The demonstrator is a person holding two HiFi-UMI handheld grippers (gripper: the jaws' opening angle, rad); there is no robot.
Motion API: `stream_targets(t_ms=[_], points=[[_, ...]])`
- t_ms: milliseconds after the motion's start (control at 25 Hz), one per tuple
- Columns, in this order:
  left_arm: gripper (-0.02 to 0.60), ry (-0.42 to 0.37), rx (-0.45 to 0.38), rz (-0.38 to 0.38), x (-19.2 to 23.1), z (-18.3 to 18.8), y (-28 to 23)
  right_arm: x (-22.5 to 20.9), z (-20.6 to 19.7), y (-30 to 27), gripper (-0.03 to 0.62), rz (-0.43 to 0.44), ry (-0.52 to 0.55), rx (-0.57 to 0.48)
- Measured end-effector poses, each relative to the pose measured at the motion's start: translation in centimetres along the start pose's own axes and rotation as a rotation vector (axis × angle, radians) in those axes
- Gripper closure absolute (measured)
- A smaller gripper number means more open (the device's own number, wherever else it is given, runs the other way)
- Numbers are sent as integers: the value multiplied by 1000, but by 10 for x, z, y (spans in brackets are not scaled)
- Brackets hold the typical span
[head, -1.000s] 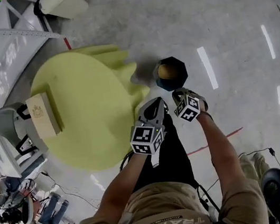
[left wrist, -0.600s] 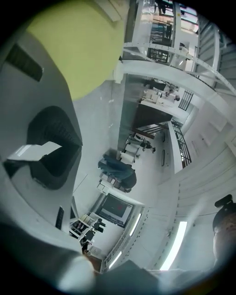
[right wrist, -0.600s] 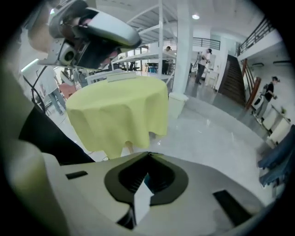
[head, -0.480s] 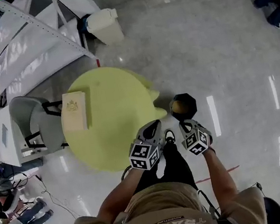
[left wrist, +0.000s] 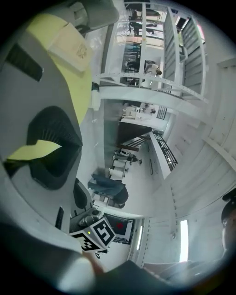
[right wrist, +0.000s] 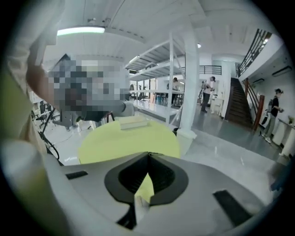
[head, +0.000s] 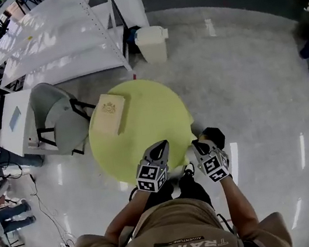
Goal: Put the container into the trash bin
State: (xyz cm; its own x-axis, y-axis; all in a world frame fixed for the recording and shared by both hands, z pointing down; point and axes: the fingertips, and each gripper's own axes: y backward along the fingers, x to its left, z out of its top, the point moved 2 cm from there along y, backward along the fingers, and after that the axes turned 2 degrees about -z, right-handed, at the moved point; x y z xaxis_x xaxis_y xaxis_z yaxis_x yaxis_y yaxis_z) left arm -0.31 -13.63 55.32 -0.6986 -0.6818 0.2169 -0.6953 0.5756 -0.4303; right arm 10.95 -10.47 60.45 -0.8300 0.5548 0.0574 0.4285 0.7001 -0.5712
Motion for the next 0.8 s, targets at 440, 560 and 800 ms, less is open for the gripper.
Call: stream_targets(t_ms=[440, 560, 800], points=[[580, 3, -166, 158, 55, 58, 89, 71, 135, 7, 597, 107, 86, -219], [580, -9, -210, 186, 61, 71, 108, 86, 154, 14, 597, 127, 105, -254], [580, -52, -271, 235, 72, 86, 145, 94, 197, 27, 597, 113, 42, -379]])
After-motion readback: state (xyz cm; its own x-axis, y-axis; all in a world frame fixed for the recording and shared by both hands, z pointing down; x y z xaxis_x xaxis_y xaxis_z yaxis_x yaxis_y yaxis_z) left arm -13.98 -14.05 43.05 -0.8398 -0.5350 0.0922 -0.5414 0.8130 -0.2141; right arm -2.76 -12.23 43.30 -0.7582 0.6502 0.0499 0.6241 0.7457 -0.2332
